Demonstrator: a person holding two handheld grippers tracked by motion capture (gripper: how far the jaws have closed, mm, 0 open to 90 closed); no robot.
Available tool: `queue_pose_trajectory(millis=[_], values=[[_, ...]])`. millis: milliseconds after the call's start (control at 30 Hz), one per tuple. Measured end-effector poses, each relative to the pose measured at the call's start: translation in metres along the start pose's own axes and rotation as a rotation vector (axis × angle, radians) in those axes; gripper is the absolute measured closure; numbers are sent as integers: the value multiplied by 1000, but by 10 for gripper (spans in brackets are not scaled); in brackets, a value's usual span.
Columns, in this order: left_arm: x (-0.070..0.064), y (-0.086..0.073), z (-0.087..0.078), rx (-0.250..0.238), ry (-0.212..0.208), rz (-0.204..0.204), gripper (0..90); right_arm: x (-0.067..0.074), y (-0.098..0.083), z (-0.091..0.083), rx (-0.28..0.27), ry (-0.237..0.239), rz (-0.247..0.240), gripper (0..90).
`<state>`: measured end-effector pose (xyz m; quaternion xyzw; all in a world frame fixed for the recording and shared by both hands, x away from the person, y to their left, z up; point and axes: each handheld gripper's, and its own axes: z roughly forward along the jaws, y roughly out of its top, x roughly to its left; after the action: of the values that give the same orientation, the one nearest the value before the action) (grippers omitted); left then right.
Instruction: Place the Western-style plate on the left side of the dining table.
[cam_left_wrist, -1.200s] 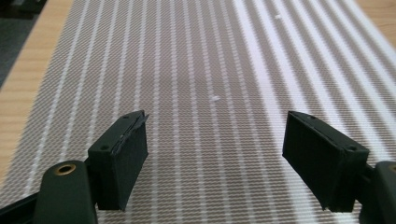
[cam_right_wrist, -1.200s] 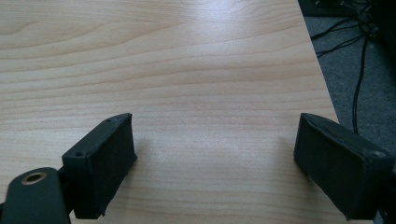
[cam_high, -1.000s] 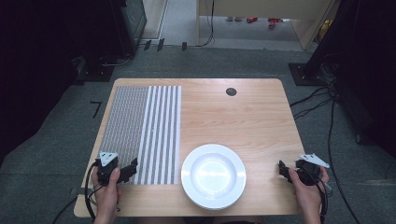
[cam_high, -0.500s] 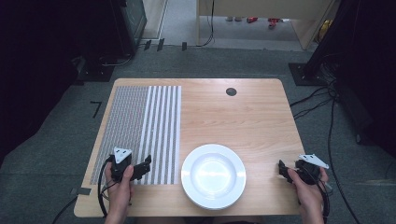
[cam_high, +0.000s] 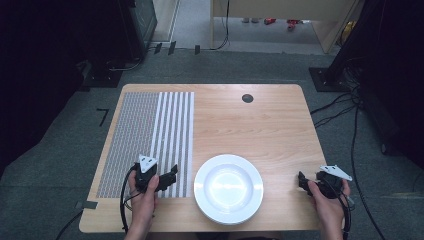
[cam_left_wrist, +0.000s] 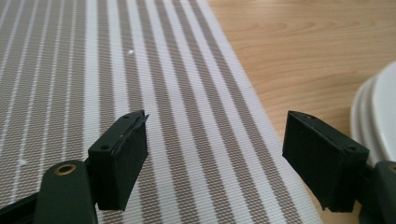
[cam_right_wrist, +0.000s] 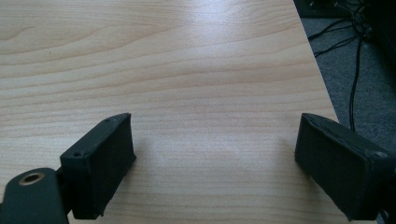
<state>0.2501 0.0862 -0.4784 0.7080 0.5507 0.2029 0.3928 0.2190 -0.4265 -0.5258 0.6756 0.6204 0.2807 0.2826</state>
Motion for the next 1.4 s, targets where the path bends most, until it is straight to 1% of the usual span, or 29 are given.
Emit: queue_pose_trajectory(millis=[33, 100, 167, 200, 233, 333, 533, 600, 633, 667, 767, 833, 867, 967, 1000, 1100, 1133, 1167, 1200, 1300, 1333, 1400], values=[[-3, 0, 0, 1, -16, 8, 226, 0, 0, 0, 0, 0, 0, 117], [-3, -1, 0, 1, -21, 7, 226, 0, 0, 0, 0, 0, 0, 117], [-5, -1, -2, 0, -36, 3, 226, 0, 0, 0, 0, 0, 0, 117], [-7, -1, -3, -2, -45, 8, 226, 0, 0, 0, 0, 0, 1, 117], [-7, -1, -3, -2, -45, 8, 226, 0, 0, 0, 1, -1, 0, 117], [-10, -1, -5, -5, -63, 10, 226, 0, 0, 0, 1, -2, 2, 118], [-16, -1, -6, -1, -85, 17, 226, 0, 0, -1, -8, -10, 19, 141], [-20, -1, -6, -1, -92, 24, 226, 0, 0, -2, -10, 9, 36, 141], [-21, -1, -6, 0, -96, 26, 226, 3, 1, -3, -22, 23, 33, 141], [-22, -1, -6, 2, -98, 30, 226, 3, 1, -3, -22, 23, 33, 141], [-26, -2, -5, 9, -106, 41, 226, 12, 3, -7, -40, 31, 16, 142], [-28, -2, -4, 14, -110, 44, 226, 14, 4, -8, -43, 34, 12, 141], [-30, -3, -4, 15, -117, 46, 226, 19, 5, -10, -51, 45, 12, 142], [-31, -3, -5, 13, -124, 46, 226, 27, 7, -14, -71, 59, 3, 142], [-33, -3, -5, 10, -135, 43, 226, 30, 8, -15, -78, 67, 5, 142], [-36, -3, -5, 10, -147, 46, 225, 38, 9, -19, -99, 89, -13, 144], [-36, -3, -5, 10, -147, 46, 225, 38, 9, -19, -99, 89, -13, 144], [-37, -3, -4, 12, -149, 49, 225, 44, 10, -21, -107, 102, -20, 144], [-38, -4, -4, 16, -152, 51, 225, 44, 10, -21, -107, 102, -20, 144], [-43, -5, -2, 32, -168, 60, 221, 54, 12, -27, -129, 137, -13, 152], [-43, -5, -2, 32, -168, 60, 220, 54, 12, -27, -129, 137, -13, 152], [-45, -6, -1, 39, -176, 64, 220, 58, 13, -29, -140, 151, -12, 156]])
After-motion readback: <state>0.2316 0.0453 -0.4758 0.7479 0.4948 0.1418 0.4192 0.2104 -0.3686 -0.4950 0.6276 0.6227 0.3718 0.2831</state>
